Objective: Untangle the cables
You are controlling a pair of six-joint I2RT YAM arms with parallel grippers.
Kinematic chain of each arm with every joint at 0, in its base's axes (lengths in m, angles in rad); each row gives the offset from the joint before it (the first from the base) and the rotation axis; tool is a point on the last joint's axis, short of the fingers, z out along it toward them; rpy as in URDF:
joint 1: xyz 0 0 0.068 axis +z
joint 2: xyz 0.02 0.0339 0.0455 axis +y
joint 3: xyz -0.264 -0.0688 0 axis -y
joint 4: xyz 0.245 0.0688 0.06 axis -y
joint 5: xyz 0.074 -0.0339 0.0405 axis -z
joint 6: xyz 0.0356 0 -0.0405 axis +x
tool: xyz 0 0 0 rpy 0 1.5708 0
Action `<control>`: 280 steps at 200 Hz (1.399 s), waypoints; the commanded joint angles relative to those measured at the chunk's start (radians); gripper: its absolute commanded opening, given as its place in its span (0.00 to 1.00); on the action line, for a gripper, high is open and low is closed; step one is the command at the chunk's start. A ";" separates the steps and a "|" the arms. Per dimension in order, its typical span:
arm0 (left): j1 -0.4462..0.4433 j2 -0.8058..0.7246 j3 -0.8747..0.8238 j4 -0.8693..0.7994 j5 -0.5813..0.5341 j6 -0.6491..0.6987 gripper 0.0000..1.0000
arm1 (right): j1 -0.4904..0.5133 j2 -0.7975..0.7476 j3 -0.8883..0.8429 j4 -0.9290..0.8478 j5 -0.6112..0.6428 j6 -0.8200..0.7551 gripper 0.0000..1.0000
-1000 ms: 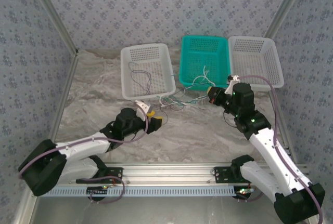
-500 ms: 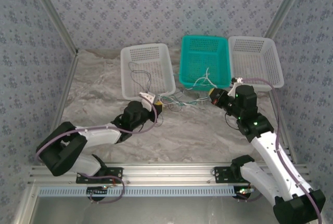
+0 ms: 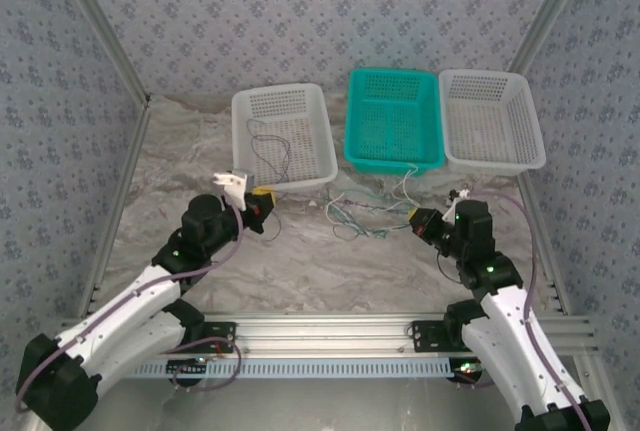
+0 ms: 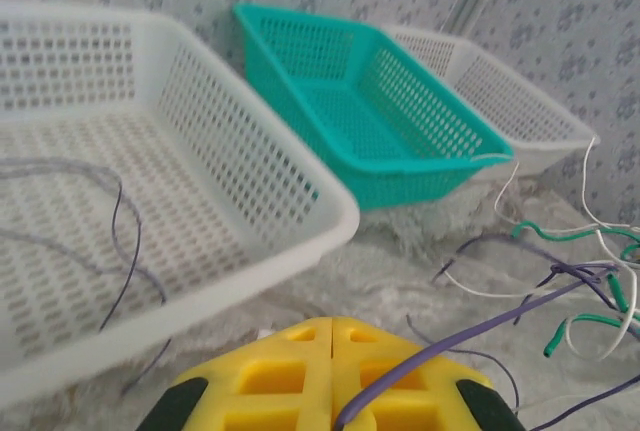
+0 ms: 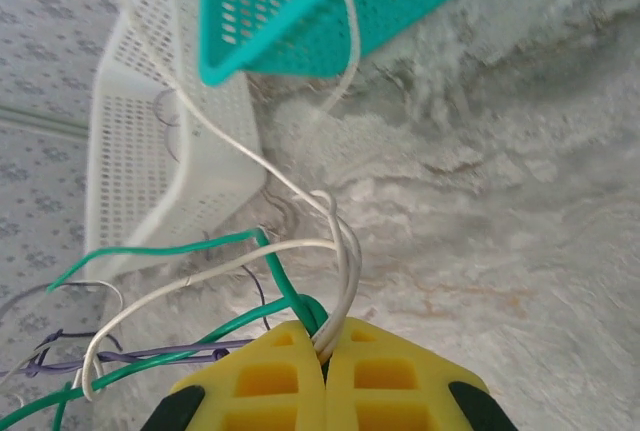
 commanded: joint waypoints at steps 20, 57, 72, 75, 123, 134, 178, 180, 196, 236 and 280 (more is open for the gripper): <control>0.094 -0.081 0.136 -0.087 -0.118 -0.063 0.00 | -0.061 0.043 -0.192 -0.091 0.253 0.091 0.16; 0.036 0.005 0.103 0.078 0.182 -0.010 0.00 | -0.043 0.022 -0.191 -0.080 0.204 0.040 0.37; -0.043 0.034 0.108 0.051 0.142 0.056 0.00 | -0.033 -0.003 -0.129 -0.111 0.196 -0.027 0.45; -0.053 0.039 0.111 0.041 0.133 0.064 0.00 | -0.031 -0.008 -0.117 -0.113 0.189 -0.042 0.47; -0.083 0.049 0.128 0.015 0.098 0.065 0.00 | 0.181 0.014 -0.038 0.179 0.037 -0.242 0.67; -0.085 0.045 0.145 -0.010 0.070 0.068 0.00 | 0.295 0.052 -0.028 0.225 0.095 -0.291 0.72; -0.085 0.001 0.206 -0.115 -0.060 0.079 0.00 | 0.504 0.395 0.109 0.066 0.529 -0.219 0.79; -0.084 0.000 0.208 -0.118 -0.060 0.079 0.00 | 0.504 0.412 0.117 0.057 0.543 -0.196 0.79; -0.085 -0.010 0.222 -0.131 -0.056 0.081 0.00 | 0.503 0.544 0.155 0.034 0.603 -0.149 0.79; -0.084 -0.031 0.238 -0.181 -0.088 0.091 0.00 | 0.501 0.739 0.209 0.085 0.608 -0.150 0.67; -0.082 -0.050 0.240 -0.242 -0.190 0.093 0.00 | 0.456 0.792 0.151 0.197 0.503 -0.113 0.27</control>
